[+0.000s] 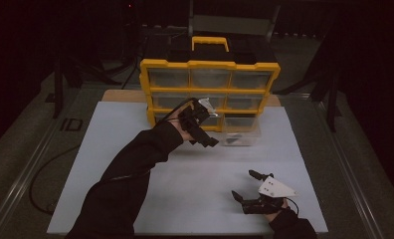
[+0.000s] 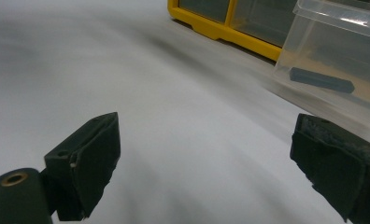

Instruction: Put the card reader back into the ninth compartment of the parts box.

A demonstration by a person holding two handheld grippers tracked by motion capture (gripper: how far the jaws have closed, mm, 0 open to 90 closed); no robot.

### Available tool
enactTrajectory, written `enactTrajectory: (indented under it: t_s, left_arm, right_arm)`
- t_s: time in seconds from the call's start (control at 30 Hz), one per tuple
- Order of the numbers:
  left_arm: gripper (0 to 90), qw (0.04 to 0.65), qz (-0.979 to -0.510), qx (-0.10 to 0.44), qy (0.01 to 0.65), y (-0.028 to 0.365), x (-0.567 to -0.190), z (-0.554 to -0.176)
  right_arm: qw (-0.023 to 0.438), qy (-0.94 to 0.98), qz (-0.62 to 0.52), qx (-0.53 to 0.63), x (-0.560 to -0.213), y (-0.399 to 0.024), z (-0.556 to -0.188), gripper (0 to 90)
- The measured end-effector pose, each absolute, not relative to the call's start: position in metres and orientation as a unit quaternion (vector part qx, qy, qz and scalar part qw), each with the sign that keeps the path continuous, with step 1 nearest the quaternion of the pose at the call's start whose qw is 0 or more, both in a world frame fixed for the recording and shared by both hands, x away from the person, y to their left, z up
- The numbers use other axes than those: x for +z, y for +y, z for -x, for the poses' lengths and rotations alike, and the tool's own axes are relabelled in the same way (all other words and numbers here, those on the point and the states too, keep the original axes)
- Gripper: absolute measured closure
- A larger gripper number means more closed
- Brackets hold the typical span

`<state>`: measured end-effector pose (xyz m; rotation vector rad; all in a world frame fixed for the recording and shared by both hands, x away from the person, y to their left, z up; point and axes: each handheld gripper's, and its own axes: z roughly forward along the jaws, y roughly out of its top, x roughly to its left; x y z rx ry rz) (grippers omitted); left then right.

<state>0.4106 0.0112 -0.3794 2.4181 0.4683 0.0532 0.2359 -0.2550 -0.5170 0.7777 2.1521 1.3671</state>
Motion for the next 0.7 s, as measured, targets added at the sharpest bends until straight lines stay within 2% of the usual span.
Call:
enactTrajectory:
  t_s: [0.7]
  left_arm:
    - [0.2, 0.358, -0.917, 0.027, 0.175, 0.066, -0.393, -0.376]
  right_arm:
    - [0.238, 0.784, -0.284, 0.498, -0.517, -0.255, -0.236, 8.7]
